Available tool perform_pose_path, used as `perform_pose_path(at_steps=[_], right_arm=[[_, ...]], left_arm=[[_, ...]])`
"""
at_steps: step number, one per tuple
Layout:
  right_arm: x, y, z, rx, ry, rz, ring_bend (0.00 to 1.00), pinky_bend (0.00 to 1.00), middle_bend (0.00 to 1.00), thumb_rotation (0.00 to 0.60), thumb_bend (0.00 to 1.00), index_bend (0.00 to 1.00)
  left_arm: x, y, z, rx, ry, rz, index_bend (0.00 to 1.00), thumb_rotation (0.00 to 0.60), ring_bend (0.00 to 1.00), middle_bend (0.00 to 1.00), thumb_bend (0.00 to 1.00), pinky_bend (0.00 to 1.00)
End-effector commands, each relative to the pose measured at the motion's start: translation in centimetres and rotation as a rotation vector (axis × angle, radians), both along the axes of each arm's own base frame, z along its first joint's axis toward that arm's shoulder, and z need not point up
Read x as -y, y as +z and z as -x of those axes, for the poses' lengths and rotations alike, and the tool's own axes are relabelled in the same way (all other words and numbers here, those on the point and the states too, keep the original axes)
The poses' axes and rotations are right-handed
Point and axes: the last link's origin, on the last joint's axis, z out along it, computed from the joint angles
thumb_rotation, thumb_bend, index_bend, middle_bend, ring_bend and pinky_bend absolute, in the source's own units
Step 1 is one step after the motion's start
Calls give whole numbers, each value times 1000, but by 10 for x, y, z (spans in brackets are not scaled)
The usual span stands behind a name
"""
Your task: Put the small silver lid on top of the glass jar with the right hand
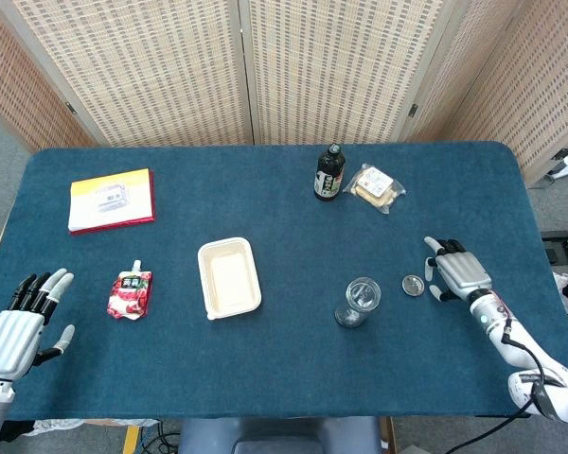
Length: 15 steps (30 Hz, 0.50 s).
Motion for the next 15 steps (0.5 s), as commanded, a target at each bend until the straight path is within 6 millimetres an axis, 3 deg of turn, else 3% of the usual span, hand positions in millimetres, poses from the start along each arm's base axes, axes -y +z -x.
perform_pose_path(at_steps=[1, 15], right_arm=[[3, -3, -1, -1, -2, -3, 0, 0, 0, 600, 415, 516], [8, -17, -2, -29, 4, -28, 0, 0, 0, 600, 415, 516]], left_arm=[[1, 1, 0, 3, -3, -2, 0, 600, 0, 47, 374, 0], [5, 5, -1, 10, -12, -10, 0, 600, 0, 47, 374, 0]])
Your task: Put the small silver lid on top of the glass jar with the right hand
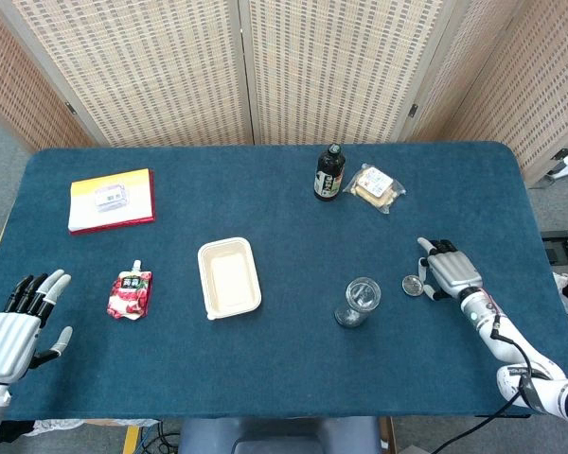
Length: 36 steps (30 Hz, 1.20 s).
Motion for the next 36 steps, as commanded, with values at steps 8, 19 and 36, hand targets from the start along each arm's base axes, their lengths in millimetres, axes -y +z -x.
perform_pose_path(at_steps=[8, 19, 36], right_arm=[[2, -9, 0, -6, -5, -18, 0, 0, 0, 600, 415, 519], [4, -19, -2, -13, 3, -36, 0, 0, 0, 600, 415, 565], [5, -16, -15, -19, 57, -26, 0, 0, 11, 600, 415, 637]], left_arm=[[2, 2, 0, 6, -5, -2, 0, 600, 0, 47, 374, 0], [4, 4, -1, 11, -11, -3, 0, 600, 0, 47, 374, 0], [8, 8, 0, 27, -37, -16, 0, 600, 0, 47, 373, 0]])
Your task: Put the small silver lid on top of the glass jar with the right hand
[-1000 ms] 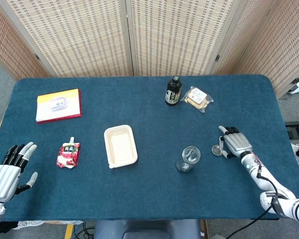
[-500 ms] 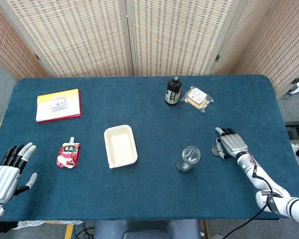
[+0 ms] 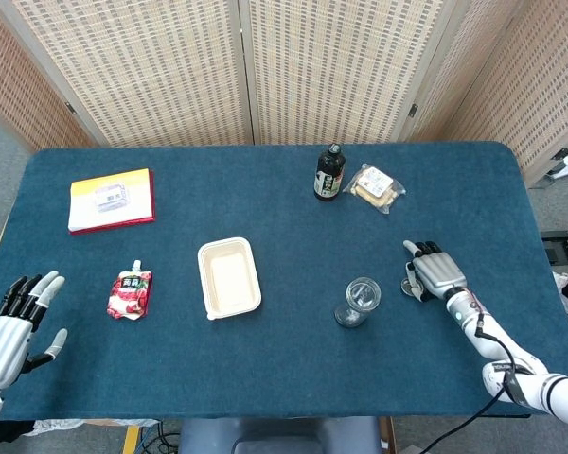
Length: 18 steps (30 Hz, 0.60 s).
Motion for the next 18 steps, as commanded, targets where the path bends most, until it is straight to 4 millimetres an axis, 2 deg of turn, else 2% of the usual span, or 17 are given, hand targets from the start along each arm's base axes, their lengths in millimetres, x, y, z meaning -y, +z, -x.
perform_pose_path(at_steps=[1, 10, 18], right_arm=[[-1, 6, -5, 0, 17, 9, 0, 0, 11, 600, 415, 637], [-15, 43, -36, 42, 91, 64, 0, 0, 11, 600, 415, 637], [-35, 83, -84, 110, 155, 87, 0, 0, 12, 600, 414, 638]], left_arm=[[0, 0, 0, 0, -2, -2, 0, 600, 0, 47, 373, 0], [0, -3, -1, -18, 0, -2, 0, 600, 0, 47, 373, 0], [0, -8, -1, -39, 7, 0, 0, 600, 0, 47, 373, 0]])
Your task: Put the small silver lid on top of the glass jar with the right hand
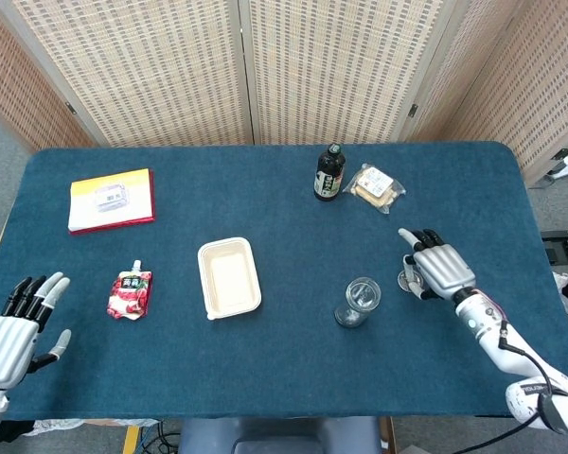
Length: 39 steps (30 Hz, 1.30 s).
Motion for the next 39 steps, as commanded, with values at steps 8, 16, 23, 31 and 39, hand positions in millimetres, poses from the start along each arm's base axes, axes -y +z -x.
perform_pose_path(at_steps=[8, 16, 23, 31, 39], right_arm=[[-19, 45, -59, 16, 108, 58, 0, 0, 11, 600, 414, 637], [-22, 44, -86, 26, 151, 48, 0, 0, 12, 600, 413, 637], [-24, 35, -102, 34, 181, 29, 0, 0, 11, 600, 411, 637], [-25, 21, -115, 26, 209, 0, 0, 0, 11, 600, 410, 637], [-23, 8, -120, 19, 214, -25, 0, 0, 11, 600, 410, 637]], left_arm=[[0, -2, -1, -8, 4, -1, 0, 600, 0, 47, 373, 0], [1, -1, -1, -1, 3, -1, 0, 600, 0, 47, 373, 0], [2, 2, -1, 13, -1, -3, 0, 600, 0, 47, 373, 0], [6, 6, -1, 24, -5, -8, 0, 600, 0, 47, 373, 0], [9, 11, -1, 35, -10, -19, 0, 600, 0, 47, 373, 0]])
